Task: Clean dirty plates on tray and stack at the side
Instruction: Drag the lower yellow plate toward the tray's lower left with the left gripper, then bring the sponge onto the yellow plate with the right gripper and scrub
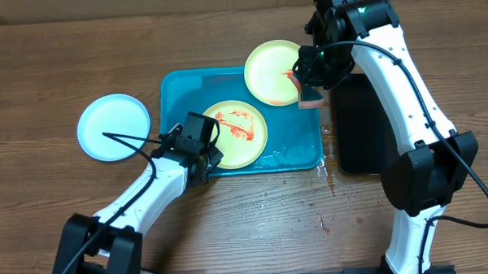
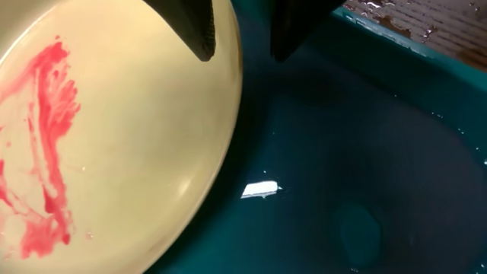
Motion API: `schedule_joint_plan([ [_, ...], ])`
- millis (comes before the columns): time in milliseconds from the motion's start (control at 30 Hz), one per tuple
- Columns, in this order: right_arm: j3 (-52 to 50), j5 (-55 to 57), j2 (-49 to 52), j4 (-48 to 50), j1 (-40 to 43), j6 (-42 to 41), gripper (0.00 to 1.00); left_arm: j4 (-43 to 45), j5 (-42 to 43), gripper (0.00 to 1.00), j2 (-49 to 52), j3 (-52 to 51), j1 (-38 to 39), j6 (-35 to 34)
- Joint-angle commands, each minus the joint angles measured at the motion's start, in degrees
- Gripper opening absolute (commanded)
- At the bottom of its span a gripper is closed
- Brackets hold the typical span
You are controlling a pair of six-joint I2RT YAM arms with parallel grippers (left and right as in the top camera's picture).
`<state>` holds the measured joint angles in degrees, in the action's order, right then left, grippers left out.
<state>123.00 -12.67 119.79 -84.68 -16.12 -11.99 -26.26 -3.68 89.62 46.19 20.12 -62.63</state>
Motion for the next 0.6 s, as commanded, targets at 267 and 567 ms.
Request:
schedule_joint_plan([
  [267,0.72,-0.46,-0.2,0.13,0.07,0.07,0.06,1.25,-1.03,0.13,0.7,-0.24,-1.64,5.05],
  [567,0.72,-0.46,-0.2,0.2,0.07,0.07,0.06,1.6,0.66,0.25,2.84,-0.26,-1.88,4.98],
])
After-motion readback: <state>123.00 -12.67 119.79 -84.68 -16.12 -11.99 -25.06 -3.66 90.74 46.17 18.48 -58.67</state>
